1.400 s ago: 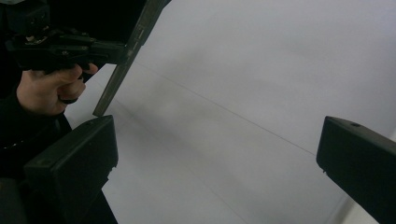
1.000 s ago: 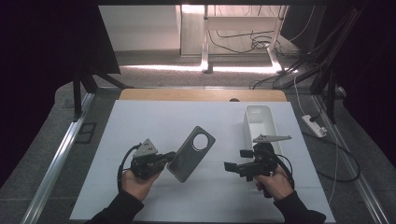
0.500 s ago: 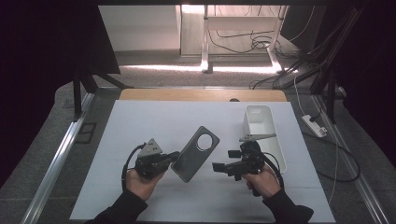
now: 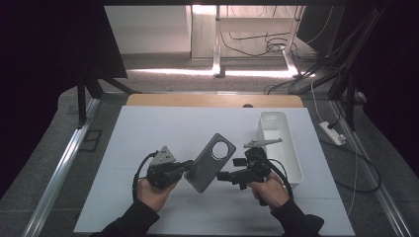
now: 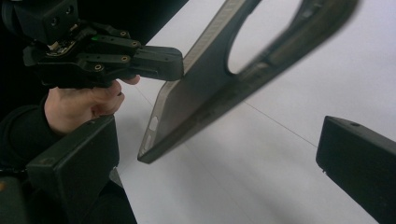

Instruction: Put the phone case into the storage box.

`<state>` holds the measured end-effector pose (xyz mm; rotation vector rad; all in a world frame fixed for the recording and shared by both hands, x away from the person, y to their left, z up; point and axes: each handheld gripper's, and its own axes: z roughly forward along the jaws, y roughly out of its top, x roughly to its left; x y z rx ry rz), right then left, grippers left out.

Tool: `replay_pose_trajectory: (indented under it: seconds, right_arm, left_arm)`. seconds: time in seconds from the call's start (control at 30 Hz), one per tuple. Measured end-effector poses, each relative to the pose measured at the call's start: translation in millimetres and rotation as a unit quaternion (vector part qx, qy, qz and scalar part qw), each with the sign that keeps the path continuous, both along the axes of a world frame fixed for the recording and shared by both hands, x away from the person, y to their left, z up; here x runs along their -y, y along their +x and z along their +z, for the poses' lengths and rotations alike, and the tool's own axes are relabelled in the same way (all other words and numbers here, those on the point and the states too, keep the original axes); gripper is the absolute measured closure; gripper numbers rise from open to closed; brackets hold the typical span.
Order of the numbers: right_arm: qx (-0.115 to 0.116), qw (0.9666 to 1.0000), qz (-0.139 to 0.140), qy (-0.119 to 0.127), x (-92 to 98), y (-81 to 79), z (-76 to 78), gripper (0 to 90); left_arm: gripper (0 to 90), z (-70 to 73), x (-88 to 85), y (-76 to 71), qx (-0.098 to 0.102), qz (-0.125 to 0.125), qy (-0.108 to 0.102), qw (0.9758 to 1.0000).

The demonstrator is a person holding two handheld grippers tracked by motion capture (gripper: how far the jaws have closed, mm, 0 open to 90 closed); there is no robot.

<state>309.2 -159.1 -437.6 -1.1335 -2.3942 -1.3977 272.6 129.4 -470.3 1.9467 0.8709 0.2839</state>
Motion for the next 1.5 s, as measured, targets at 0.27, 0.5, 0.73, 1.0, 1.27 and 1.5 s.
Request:
replay_pose_trajectory:
  seconds: [0.27, 0.5, 0.73, 1.0, 1.27, 1.5]
  right_arm:
    - [-0.001, 1.0, 0.007, -0.002, -11.0, 1.5, -1.4, 0.0]
    - [-0.015, 0.9998, 0.01, -0.004, -16.9, 5.6, -4.4, 0.0]
    - [-0.025, 0.9996, 0.009, 0.005, -20.3, 9.1, -6.9, 0.0]
    - [-0.036, 0.9993, 0.002, 0.003, -23.6, 11.3, -8.7, 3.3]
    - [-0.048, 0.9985, 0.002, 0.028, -22.5, 14.5, -9.7, 31.6]
    - [-0.057, 0.997, 0.002, 0.052, -21.0, 15.9, -11.1, 60.2]
  left_arm:
    - [89.2, 0.7, 4.3, -0.1, 0.002, -0.003, 0.0, 1.0]
    - [89.2, 1.8, 7.5, -1.0, 0.005, -0.006, 0.002, 1.0]
    - [89.2, 2.1, 8.9, -1.7, 0.006, -0.008, 0.004, 0.9999]
    - [89.2, 2.7, 9.1, -2.2, 0.007, -0.009, 0.003, 0.9999]
    - [89.2, 3.5, 9.2, -3.1, 0.01, -0.009, 0.001, 0.9999]
    - [89.2, 4.7, 9.3, -4.8, 0.014, -0.009, 0.0, 0.9999]
